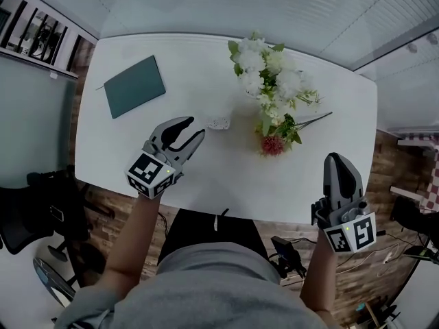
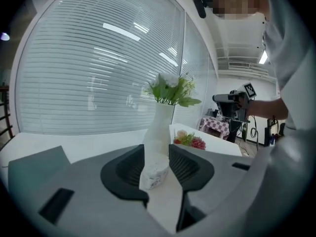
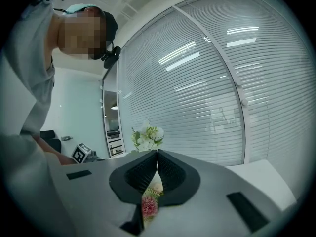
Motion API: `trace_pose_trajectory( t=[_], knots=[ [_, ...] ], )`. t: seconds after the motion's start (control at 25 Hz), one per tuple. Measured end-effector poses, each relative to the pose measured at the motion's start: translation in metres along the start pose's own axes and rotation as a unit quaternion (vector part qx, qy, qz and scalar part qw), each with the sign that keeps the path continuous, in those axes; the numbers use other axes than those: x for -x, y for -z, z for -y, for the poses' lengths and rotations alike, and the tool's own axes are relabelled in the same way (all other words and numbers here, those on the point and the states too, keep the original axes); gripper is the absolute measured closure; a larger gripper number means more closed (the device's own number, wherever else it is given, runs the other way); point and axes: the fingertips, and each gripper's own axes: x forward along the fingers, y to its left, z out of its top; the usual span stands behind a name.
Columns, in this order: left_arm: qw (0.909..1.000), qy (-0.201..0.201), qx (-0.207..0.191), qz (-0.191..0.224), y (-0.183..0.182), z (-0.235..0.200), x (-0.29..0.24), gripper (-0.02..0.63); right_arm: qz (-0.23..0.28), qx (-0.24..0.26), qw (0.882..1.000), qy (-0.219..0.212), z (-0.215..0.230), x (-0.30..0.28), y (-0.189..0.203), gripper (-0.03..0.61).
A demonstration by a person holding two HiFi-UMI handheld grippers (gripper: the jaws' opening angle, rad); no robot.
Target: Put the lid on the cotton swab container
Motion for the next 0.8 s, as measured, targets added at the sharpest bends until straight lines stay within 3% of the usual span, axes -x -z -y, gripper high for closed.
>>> trace_pose_trajectory(
  t=[0.32,0.8],
  knots=[
    [0.9990,0.022,0.015,-0.035,0.032,-0.007,-0.023,0.407,-0.008,-0.006,1.000,-0.003,0.001,-0.005,0.010,0.552],
    [0.9904,0.084,-0.047,-0.099,0.061,-0.006,-0.060,0.346,-0.014,-0.009,1.000,0.003,0.003,-0.007,0.016,0.552]
  ],
)
